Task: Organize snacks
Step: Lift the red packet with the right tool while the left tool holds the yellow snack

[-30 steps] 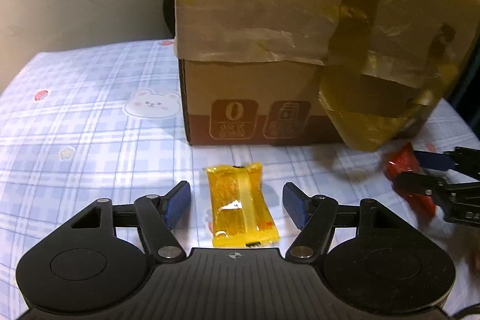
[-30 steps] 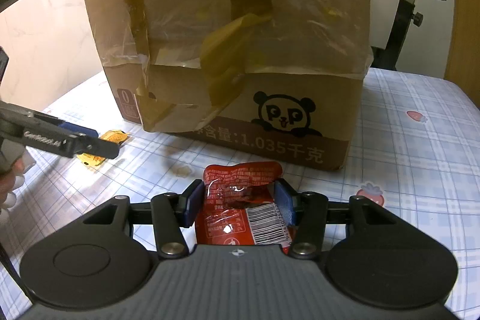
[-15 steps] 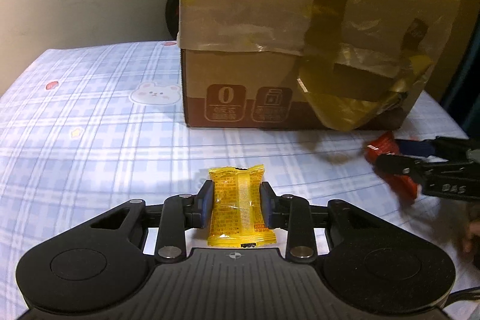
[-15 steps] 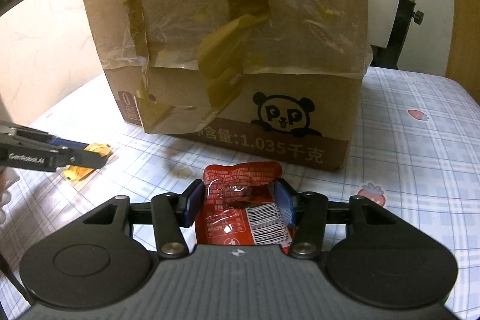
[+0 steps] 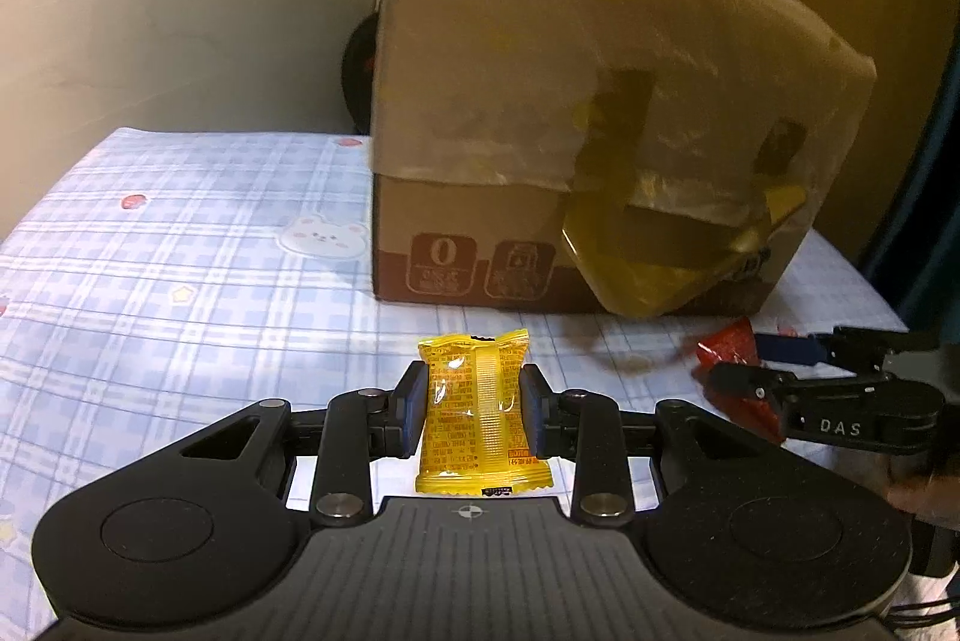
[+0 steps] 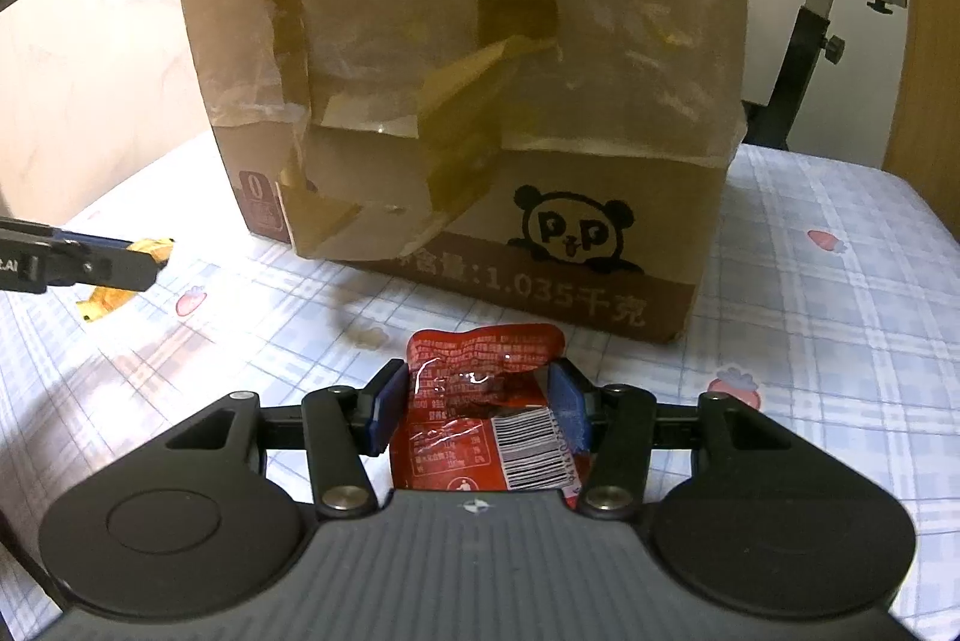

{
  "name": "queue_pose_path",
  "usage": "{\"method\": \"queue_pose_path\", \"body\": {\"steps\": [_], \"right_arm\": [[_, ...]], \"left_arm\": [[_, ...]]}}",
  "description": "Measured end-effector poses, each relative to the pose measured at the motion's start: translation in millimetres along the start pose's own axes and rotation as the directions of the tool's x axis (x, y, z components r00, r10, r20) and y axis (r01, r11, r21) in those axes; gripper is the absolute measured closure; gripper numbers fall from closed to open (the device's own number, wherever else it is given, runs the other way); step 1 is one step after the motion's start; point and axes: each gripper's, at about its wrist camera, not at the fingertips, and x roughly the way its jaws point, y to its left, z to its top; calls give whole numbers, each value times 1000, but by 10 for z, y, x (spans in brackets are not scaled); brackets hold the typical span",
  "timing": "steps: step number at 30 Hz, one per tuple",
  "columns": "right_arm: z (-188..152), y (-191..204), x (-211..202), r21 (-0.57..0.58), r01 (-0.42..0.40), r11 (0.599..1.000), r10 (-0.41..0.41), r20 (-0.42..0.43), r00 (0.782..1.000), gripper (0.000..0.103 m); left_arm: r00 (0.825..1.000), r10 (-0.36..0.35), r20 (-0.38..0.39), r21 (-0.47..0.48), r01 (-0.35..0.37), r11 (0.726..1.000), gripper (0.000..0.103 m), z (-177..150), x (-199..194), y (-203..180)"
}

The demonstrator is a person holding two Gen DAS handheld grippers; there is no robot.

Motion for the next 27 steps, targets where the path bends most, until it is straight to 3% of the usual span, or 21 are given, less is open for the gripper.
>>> {"method": "queue_pose_path", "body": {"steps": [3, 4, 6, 8, 24, 27], "right_arm": [[10, -4, -124, 15, 0, 1000, -1, 16, 1000, 50], [22, -10, -170, 19, -1, 1000, 0, 24, 1000, 72], [60, -20, -268, 28, 14, 1000, -15, 29, 999, 95], [99, -63, -375, 50, 22, 999, -24, 54, 998, 95], [-15, -118, -385, 67, 20, 998, -19, -15, 1000, 93], [-33, -144, -380, 64, 24, 998, -22, -24, 999, 86]], "left_arm": [[1000, 4, 22, -15, -4, 1000, 69, 40, -61, 40], [1000, 5, 29, -20, -4, 1000, 69, 56, -85, 49], [999, 4, 41, -27, -3, 1000, 69, 81, -106, 57], [999, -3, 54, -27, 5, 1000, 69, 99, -134, 52], [998, -9, 58, -34, 11, 999, 69, 27, -213, 20], [998, -12, 55, -29, 14, 999, 69, 18, -208, 1]]}}
